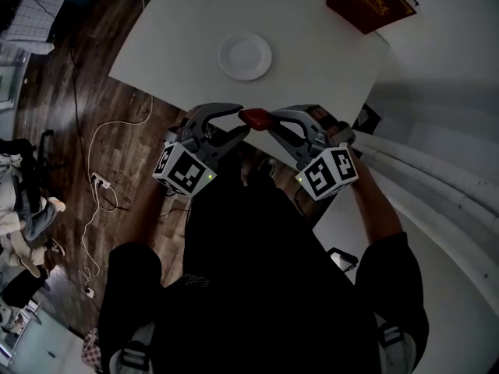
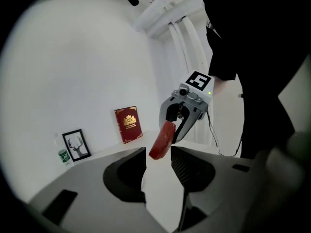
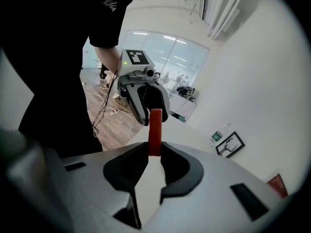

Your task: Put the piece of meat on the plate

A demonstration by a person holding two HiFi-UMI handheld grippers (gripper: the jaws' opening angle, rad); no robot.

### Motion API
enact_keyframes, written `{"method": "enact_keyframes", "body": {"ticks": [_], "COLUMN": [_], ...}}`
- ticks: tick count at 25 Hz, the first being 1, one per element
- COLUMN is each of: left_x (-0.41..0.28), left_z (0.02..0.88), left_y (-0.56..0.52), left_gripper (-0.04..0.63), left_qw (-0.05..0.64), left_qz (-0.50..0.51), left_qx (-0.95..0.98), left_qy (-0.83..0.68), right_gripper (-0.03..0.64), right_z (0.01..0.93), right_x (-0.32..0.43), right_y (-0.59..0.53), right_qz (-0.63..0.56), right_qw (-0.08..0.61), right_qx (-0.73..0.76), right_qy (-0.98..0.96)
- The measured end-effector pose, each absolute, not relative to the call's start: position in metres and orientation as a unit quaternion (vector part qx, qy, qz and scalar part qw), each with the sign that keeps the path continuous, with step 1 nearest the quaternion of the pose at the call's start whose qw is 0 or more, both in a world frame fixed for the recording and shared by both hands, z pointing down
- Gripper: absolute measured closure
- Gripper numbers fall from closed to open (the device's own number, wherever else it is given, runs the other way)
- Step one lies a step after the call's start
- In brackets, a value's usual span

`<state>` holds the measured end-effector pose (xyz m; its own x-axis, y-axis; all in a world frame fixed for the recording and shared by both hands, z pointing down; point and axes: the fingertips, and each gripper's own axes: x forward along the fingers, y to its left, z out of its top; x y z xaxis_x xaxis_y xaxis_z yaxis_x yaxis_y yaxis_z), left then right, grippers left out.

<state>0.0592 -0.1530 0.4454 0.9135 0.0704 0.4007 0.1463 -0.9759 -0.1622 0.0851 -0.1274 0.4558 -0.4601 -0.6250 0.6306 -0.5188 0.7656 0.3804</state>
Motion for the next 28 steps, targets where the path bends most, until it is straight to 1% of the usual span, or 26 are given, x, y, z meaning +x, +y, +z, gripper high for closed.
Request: {"method": "enact_keyframes", "body": {"ticks": [1, 2, 5, 7, 10, 13, 15, 18, 20, 22, 26, 28], "left_x": [0.057, 0.054, 0.046, 0.04, 0.032, 0.018, 0.009, 0.004, 0.006, 0.007, 0.0, -0.005], "left_z": [0.447, 0.448, 0.456, 0.461, 0.468, 0.485, 0.494, 0.501, 0.505, 0.509, 0.515, 0.517], "left_y": [-0.159, -0.166, -0.18, -0.185, -0.194, -0.209, -0.219, -0.225, -0.223, -0.218, -0.211, -0.209], "left_gripper": [0.436, 0.46, 0.574, 0.592, 0.592, 0.592, 0.592, 0.592, 0.594, 0.594, 0.592, 0.594], "left_qw": [0.089, 0.084, 0.088, 0.093, 0.071, 0.037, -0.009, -0.105, -0.137, -0.145, -0.138, -0.152], "left_qz": [-0.201, -0.201, -0.207, -0.213, -0.221, -0.252, -0.262, -0.233, -0.22, -0.219, -0.236, -0.23], "left_qx": [-0.975, -0.976, -0.974, -0.971, -0.967, -0.954, -0.942, -0.93, -0.926, -0.927, -0.93, -0.929], "left_qy": [-0.04, -0.023, 0.027, 0.055, 0.102, 0.159, 0.207, 0.263, 0.275, 0.269, 0.246, 0.247], "right_gripper": [0.523, 0.523, 0.523, 0.523, 0.523, 0.523, 0.523, 0.523, 0.523, 0.523, 0.523, 0.523], "right_z": [0.458, 0.461, 0.47, 0.476, 0.484, 0.493, 0.503, 0.517, 0.525, 0.534, 0.549, 0.558], "right_x": [0.091, 0.096, 0.108, 0.113, 0.117, 0.117, 0.118, 0.123, 0.126, 0.126, 0.124, 0.125], "right_y": [-0.13, -0.133, -0.144, -0.153, -0.165, -0.179, -0.188, -0.199, -0.206, -0.212, -0.226, -0.233], "right_qz": [-0.067, -0.066, -0.056, -0.056, -0.051, -0.04, -0.038, -0.048, -0.075, -0.091, -0.11, -0.11], "right_qw": [0.399, 0.4, 0.412, 0.426, 0.448, 0.478, 0.496, 0.54, 0.582, 0.609, 0.646, 0.659], "right_qx": [0.344, 0.353, 0.378, 0.39, 0.406, 0.415, 0.417, 0.414, 0.404, 0.392, 0.379, 0.378], "right_qy": [-0.847, -0.843, -0.827, -0.814, -0.795, -0.773, -0.76, -0.731, -0.702, -0.683, -0.654, -0.641]}}
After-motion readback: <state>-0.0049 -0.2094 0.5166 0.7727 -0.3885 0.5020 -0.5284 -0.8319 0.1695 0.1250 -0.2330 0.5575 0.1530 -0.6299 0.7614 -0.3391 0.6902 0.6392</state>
